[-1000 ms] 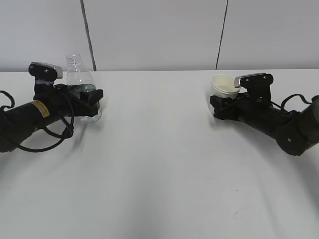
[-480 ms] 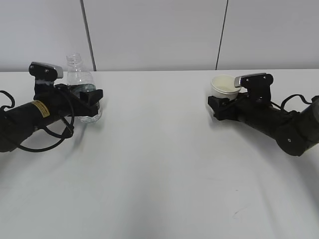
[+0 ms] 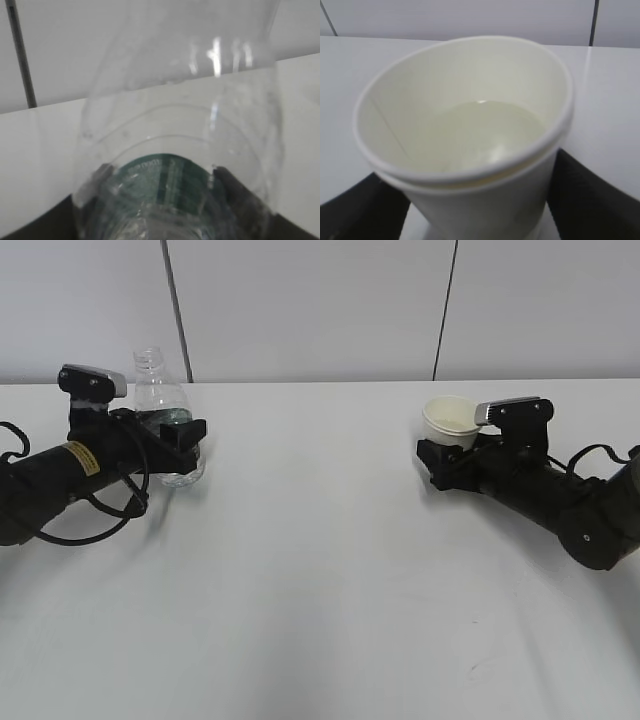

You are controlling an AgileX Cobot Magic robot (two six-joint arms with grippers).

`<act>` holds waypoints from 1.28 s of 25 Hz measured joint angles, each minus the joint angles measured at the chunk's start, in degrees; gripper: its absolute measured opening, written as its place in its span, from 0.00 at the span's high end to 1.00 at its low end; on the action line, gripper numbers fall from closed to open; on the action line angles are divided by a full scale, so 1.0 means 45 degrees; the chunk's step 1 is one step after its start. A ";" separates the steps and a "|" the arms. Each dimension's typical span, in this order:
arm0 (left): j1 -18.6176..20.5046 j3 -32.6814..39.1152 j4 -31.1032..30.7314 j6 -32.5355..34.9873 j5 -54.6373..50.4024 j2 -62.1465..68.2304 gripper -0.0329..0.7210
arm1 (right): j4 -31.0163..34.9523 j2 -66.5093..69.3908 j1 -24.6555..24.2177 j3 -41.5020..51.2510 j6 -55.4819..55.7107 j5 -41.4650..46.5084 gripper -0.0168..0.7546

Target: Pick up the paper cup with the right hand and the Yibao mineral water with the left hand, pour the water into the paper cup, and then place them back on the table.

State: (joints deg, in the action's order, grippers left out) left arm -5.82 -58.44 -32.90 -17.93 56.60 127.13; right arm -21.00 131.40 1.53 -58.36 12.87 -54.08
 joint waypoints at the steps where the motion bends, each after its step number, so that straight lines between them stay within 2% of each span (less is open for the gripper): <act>1: 0.0000 0.0000 0.0000 0.0000 0.0000 0.0000 0.45 | 0.0000 0.0000 0.0000 0.0021 0.0027 -0.0030 0.18; 15: 0.0000 0.0000 0.0000 0.0000 0.0000 0.0000 0.45 | 0.0000 -0.0284 0.0000 0.0185 0.0458 0.0424 0.18; 22: 0.0000 0.0000 0.0011 0.0000 0.0000 0.0000 0.45 | 0.0000 -0.0284 0.0000 0.0185 0.0645 0.0424 0.24; 28: 0.0000 0.0000 0.0023 0.0000 0.0000 0.0000 0.45 | -0.0274 -0.0284 0.0000 0.0185 0.0880 0.0333 0.15; 32: 0.0000 0.0000 0.0023 0.0000 0.0000 0.0000 0.46 | -0.0423 -0.0284 0.0000 0.0185 0.0914 0.0277 0.13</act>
State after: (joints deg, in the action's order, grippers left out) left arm -5.82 -58.44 -32.80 -17.93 56.60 127.13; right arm -22.91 130.12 1.53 -57.52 16.98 -52.83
